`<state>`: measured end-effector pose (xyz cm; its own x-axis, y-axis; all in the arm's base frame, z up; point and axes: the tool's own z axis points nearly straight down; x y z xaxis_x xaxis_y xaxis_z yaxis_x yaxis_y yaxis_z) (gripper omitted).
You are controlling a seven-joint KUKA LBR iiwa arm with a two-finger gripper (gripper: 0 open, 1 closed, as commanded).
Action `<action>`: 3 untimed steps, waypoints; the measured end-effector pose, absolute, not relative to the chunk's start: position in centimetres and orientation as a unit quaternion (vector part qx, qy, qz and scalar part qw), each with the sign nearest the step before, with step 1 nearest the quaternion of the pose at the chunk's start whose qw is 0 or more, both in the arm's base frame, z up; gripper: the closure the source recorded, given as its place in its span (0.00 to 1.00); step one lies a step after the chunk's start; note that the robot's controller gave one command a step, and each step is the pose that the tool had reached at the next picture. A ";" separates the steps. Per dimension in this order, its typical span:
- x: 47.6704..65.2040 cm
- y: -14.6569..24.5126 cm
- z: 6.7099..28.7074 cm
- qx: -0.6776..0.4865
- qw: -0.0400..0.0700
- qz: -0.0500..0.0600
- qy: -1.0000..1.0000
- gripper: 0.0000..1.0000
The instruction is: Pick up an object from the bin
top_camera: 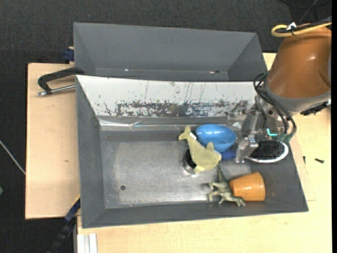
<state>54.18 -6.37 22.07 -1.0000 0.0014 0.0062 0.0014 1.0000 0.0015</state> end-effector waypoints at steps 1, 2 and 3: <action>57.0 -5.8 11.0 0.008 0.003 -0.001 -1.000 0.00; 57.1 -5.8 11.6 0.008 0.000 0.000 -1.000 1.00; 56.0 -5.2 19.1 0.005 -0.007 0.000 -1.000 1.00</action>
Offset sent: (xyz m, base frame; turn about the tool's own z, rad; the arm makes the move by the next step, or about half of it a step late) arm 0.0286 0.0044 -0.1065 -0.0163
